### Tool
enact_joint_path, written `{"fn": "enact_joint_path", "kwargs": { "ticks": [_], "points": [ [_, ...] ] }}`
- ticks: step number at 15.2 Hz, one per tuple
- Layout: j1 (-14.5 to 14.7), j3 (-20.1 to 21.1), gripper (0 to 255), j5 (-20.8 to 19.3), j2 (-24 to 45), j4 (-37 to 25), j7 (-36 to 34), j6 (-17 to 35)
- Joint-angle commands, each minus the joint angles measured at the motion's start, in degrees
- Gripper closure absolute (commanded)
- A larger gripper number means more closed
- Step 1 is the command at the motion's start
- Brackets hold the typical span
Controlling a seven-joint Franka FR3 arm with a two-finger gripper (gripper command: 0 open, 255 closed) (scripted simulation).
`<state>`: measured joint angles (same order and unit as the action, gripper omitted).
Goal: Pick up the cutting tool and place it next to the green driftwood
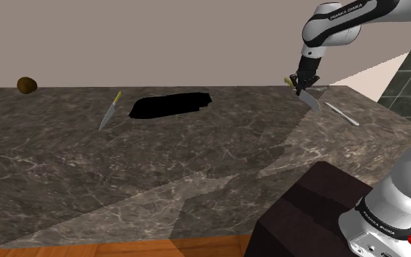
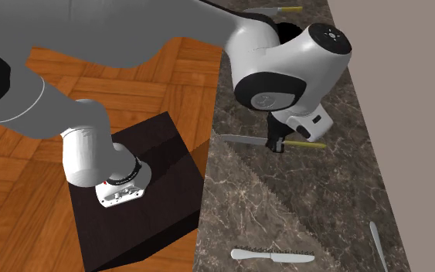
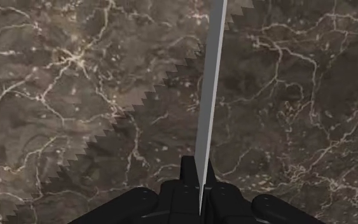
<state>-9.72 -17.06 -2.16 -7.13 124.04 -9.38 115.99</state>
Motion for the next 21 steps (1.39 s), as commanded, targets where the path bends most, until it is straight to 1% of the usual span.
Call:
{"fn": "enact_joint_path", "kwargs": {
  "ticks": [1,6,11,16,21],
  "points": [
    [1.0,1.3,255,0.1,-0.3,0.0,-2.2,-0.4],
    [4.2,5.2,255,1.1,0.9,-1.2,-8.8,-0.5],
    [7.4,8.8,255,2.1,3.5,-4.1,-15.2,-0.8],
    [10.5,12.1,255,2.8,7.3,-8.6,-21.3,-1.5],
    [13.6,15.0,255,3.1,12.2,-14.9,-27.1,-2.7]
  ]
}}
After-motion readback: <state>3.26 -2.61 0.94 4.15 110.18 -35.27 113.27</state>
